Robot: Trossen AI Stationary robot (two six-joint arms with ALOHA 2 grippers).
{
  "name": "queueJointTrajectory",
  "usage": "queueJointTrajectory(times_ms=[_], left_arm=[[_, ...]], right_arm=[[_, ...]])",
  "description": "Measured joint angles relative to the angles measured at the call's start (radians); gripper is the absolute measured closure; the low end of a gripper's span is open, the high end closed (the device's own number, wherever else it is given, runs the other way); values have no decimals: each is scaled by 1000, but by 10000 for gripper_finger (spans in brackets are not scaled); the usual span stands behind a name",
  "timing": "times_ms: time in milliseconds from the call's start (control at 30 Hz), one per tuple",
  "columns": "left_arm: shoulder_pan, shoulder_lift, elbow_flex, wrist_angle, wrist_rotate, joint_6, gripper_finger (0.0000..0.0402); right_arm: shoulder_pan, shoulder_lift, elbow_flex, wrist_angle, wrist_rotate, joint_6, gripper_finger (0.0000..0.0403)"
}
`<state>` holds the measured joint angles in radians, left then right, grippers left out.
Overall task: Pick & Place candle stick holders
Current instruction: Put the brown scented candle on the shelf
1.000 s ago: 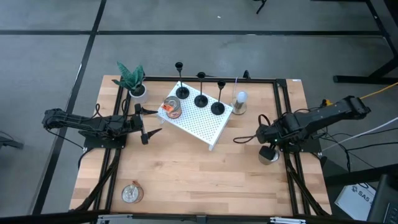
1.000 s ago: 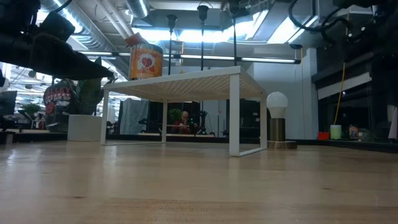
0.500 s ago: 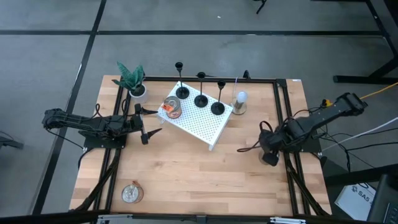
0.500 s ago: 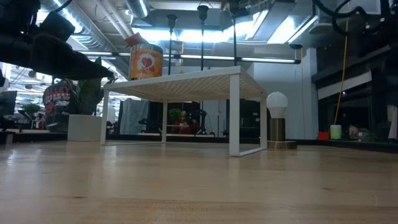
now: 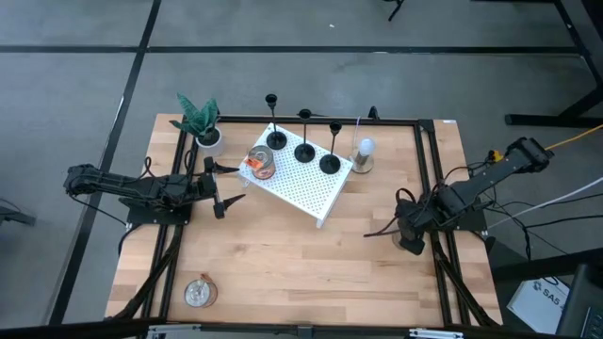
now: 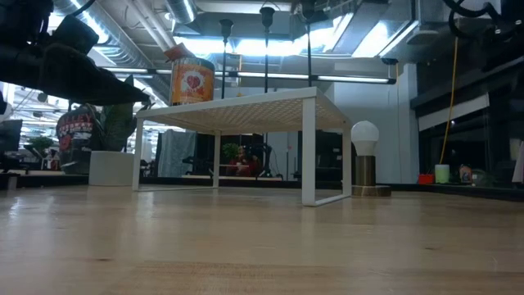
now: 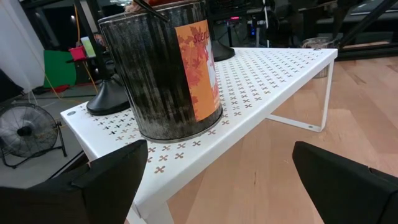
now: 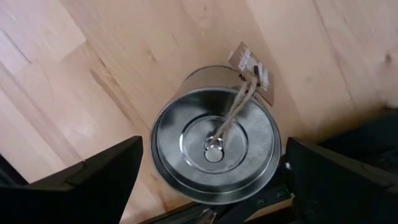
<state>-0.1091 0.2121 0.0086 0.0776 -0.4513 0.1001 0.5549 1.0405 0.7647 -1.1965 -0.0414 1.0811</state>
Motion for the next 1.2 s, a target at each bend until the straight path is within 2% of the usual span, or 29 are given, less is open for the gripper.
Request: queueJointTrajectory(times_ms=[300,933,1200], left_arm=[[0,0,0,0,0,0,1],[0,0,0,0,0,0,1],[0,0,0,0,0,0,1]], right_arm=[[30,8,-1,1,0,-6,3],[32,159,-4,15,-4,-15,3],[30,148,-158,220,-4,-17,3]])
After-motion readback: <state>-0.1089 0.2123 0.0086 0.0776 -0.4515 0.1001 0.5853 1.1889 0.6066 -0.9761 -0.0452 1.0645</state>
